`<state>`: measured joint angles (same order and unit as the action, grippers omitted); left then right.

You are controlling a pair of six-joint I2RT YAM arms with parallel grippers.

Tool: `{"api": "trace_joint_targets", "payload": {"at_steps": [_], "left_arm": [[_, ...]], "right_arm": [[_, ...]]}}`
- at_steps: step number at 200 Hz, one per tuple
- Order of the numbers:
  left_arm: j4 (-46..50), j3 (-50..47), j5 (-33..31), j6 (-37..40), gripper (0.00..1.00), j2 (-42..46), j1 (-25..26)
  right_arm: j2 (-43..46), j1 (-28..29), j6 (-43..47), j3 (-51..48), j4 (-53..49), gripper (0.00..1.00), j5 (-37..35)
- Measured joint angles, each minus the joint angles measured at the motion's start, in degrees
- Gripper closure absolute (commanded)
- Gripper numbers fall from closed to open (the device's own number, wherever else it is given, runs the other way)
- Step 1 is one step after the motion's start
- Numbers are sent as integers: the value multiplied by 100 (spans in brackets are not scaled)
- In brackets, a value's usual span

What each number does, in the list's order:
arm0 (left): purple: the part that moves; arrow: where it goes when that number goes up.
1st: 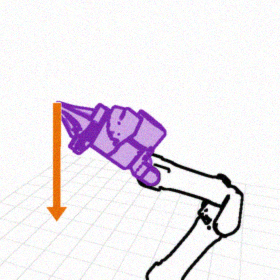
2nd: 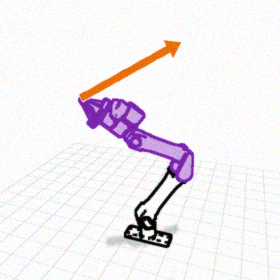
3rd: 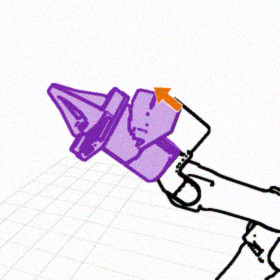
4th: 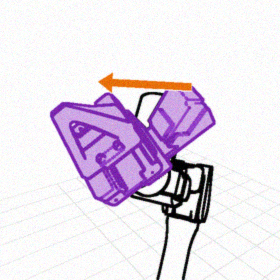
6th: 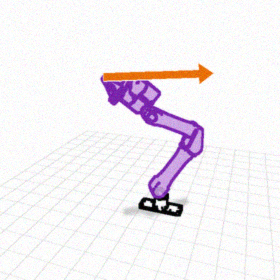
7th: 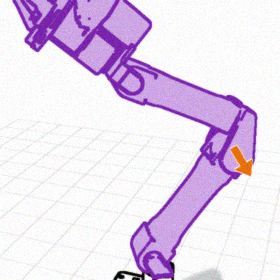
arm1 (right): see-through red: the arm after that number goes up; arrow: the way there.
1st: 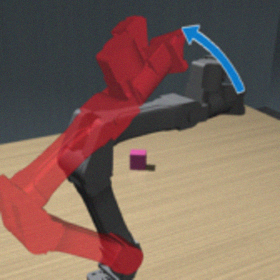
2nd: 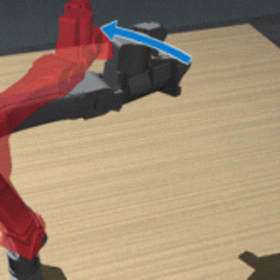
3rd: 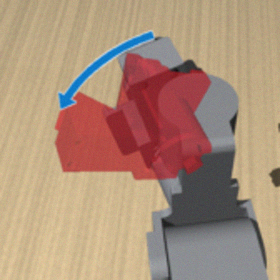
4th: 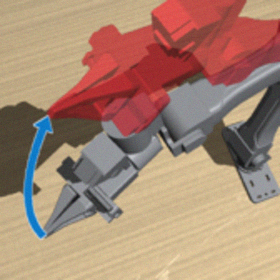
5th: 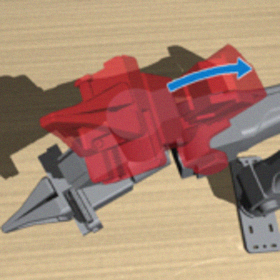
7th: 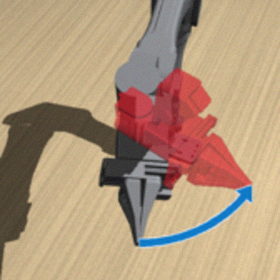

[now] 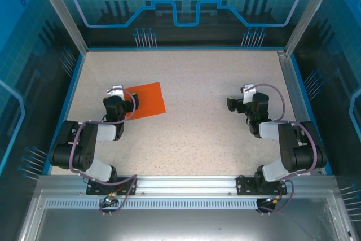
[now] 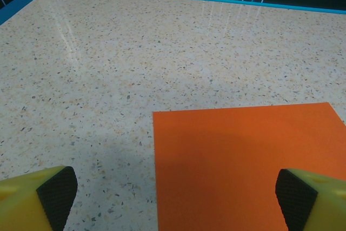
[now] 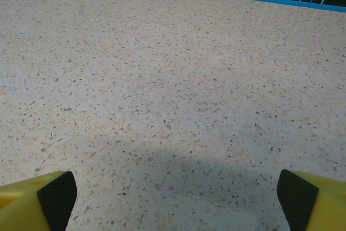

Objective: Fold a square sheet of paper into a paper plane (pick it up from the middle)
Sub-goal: Move the square sheet of paper to the center of the table.

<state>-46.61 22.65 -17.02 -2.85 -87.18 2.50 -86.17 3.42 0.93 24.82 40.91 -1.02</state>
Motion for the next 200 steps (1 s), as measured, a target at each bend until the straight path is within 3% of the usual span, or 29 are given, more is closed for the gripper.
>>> {"api": "trace_joint_targets", "payload": {"at_steps": [112,143,166,200], "left_arm": [[-17,-92,-4,-13,1,201,-4],[885,-4,-50,-85,1,922,-17],[1937,581,-72,-476,2,1513,-122],[3639,1690,-120,-1440,1,1910,-243]], "right_arm": [[302,101,92,-66,-87,1,-66],[1169,105,81,332,-1475,1,-85],[1801,105,-26,769,-2402,1,7],[2337,98,-1126,1591,-4227,0,-48]]}}
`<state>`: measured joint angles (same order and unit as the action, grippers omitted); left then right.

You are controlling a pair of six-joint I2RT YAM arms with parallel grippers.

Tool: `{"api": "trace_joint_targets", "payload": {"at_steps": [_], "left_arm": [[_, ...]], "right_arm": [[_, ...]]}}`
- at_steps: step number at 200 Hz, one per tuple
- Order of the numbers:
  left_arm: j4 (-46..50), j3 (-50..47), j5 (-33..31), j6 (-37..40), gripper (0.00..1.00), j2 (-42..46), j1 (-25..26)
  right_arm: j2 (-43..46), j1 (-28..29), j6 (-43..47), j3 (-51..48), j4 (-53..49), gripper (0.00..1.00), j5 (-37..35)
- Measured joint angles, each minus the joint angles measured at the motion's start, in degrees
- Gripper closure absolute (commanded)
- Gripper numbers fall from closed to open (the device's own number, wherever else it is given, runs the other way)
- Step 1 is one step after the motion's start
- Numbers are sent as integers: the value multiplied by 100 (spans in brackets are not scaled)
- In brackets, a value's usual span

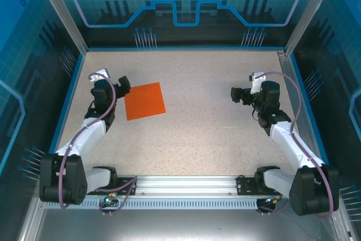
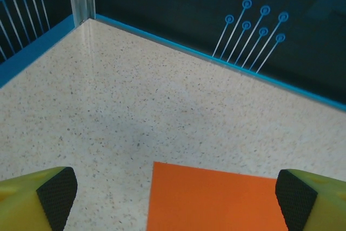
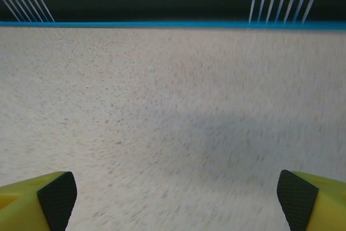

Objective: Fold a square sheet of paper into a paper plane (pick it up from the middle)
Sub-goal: Move the square sheet of paper to the center of the table.

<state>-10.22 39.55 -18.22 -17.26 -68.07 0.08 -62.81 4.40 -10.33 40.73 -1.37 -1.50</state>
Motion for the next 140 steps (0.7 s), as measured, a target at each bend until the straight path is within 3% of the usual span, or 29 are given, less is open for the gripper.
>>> {"api": "trace_joint_targets", "payload": {"at_steps": [31,73,102,140], "left_arm": [[1172,356,479,-1003,1,81,-90],[1727,866,2033,-1325,2,-894,122],[2162,1818,2446,-1263,2,-1921,605],[2378,2448,2682,-1237,2,-3112,846]], "right_arm": [[20,-22,-1182,638,-1451,1,-116],[46,68,-1978,-177,-1869,1,896],[46,885,-2236,-437,-1926,1,1117],[-120,2002,-2343,-15,-2404,1,496]]}}
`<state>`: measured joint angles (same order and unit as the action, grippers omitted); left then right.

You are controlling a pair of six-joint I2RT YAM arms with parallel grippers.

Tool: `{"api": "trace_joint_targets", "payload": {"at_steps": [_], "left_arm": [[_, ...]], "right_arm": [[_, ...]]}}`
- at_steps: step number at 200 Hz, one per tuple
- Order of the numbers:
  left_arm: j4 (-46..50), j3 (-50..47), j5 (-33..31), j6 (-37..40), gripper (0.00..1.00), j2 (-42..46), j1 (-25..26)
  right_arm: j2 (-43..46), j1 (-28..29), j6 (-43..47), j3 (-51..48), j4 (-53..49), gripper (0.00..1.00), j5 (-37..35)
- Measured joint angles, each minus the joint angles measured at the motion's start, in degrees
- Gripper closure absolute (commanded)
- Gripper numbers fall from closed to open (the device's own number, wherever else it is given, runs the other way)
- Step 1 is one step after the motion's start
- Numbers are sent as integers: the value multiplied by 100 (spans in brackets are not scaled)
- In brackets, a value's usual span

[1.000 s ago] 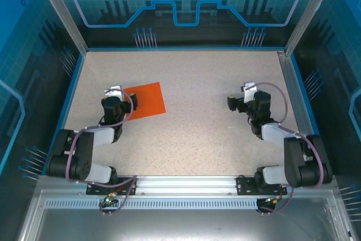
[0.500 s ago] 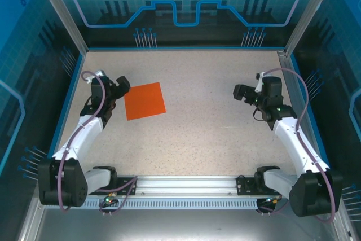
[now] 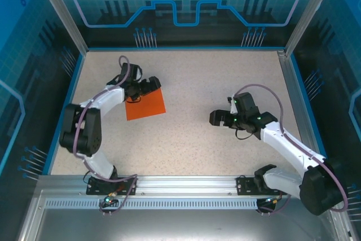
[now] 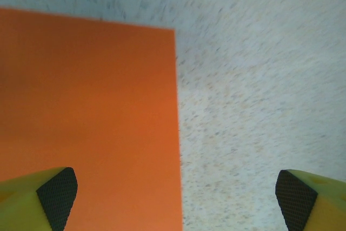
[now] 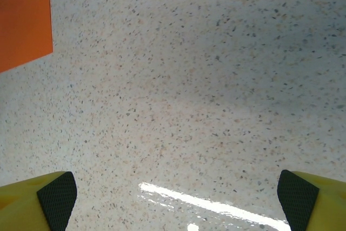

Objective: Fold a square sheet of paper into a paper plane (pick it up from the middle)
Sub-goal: Move the square sheet of paper to the center of the table.

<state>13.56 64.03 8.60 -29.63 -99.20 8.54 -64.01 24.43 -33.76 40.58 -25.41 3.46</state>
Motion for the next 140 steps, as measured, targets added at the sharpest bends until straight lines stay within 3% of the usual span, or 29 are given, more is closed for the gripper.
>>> {"api": "trace_joint_targets", "payload": {"at_steps": [38,93,140], "left_arm": [[254,28,9,26,3,-741,85],[304,177,24,-35,2,-828,225],[-374,-205,79,-472,2,-710,925]], "right_arm": [[144,369,-232,-136,-24,1,-461],[393,369,-398,-520,-7,1,-911],[308,308,-577,-693,-24,1,-1235]]}}
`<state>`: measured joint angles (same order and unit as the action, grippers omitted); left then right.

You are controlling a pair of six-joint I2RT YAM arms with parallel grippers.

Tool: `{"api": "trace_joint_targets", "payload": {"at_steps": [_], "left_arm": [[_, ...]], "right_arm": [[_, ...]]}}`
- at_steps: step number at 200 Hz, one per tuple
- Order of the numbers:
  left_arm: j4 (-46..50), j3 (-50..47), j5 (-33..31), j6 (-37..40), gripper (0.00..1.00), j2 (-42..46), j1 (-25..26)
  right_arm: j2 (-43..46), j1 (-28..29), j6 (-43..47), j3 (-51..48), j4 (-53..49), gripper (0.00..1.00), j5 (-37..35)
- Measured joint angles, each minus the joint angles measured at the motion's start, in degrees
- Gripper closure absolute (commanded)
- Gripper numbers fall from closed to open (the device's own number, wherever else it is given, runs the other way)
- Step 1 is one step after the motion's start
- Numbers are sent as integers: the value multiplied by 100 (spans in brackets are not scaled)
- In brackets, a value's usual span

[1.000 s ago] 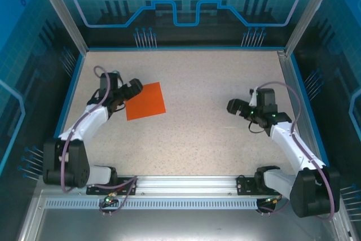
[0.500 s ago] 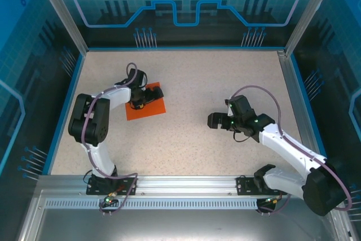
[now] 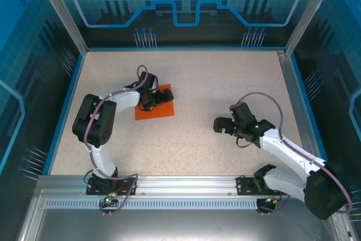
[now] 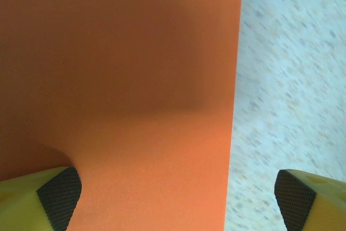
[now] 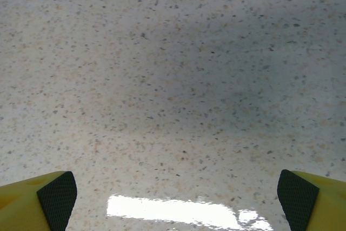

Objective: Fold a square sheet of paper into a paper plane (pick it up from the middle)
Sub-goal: Move the square sheet of paper to the center of the table.

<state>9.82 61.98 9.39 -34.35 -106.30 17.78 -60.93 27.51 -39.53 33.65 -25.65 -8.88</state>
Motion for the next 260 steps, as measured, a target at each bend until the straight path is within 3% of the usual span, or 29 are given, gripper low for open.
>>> {"api": "trace_joint_targets", "payload": {"at_steps": [56,109,143,205,260], "left_arm": [[-654,-413,153,-955,2,214,1320],[-61,-463,131,-1117,2,686,1412],[369,-546,-463,-1019,1,1727,1410],[752,-1631,-1644,-922,2,3689,1029],[914,-2433,-2411,-710,1,5392,883]], "right_arm": [[66,-55,-103,-343,173,1,-13],[442,-55,-31,-398,348,0,507],[291,48,-39,-310,437,1,841],[-1609,1134,-55,1307,595,1,737],[-3580,1729,-214,3106,660,6,647]]}}
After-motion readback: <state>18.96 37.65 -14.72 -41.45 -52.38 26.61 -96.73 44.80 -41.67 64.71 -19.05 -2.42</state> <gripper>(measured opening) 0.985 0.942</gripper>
